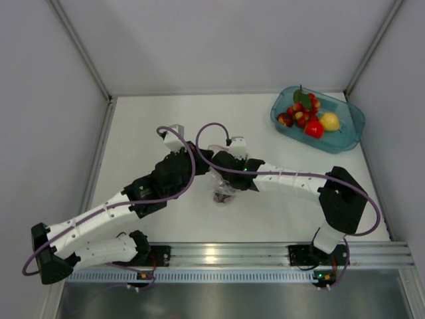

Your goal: Open the zip-top bag and remove the fake food

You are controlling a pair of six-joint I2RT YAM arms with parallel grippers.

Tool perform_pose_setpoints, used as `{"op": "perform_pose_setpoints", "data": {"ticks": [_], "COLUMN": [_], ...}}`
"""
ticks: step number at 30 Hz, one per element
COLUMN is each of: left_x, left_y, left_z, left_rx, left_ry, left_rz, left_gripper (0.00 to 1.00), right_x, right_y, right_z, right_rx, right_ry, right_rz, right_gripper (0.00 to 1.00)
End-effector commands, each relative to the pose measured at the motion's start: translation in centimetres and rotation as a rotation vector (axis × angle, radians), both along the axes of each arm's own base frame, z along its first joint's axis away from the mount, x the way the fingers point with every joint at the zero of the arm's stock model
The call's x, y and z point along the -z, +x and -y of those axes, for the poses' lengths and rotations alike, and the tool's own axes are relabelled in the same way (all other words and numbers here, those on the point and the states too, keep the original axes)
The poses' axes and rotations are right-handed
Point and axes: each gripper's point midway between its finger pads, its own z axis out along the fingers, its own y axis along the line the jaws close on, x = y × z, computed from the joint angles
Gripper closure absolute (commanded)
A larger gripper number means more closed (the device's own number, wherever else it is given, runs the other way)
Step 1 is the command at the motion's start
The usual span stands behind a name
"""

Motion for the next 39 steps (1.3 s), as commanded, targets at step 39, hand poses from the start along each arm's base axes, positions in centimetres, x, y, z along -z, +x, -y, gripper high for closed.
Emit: {"op": "perform_pose_setpoints", "data": {"ticks": [39], "left_x": [1.7], "left_y": [-0.9], "left_z": [1.0], "left_rx": [0.058], "left_ry": [0.003], "left_rz": [-0.022], "left_gripper": [1.00], "right_x": [6.9], "right_y": [1.0], "right_z": [-2.0], "right_rx": [-0.015], "right_ry": [0.010], "right_rz": [-0.204], "right_gripper": [0.21]}}
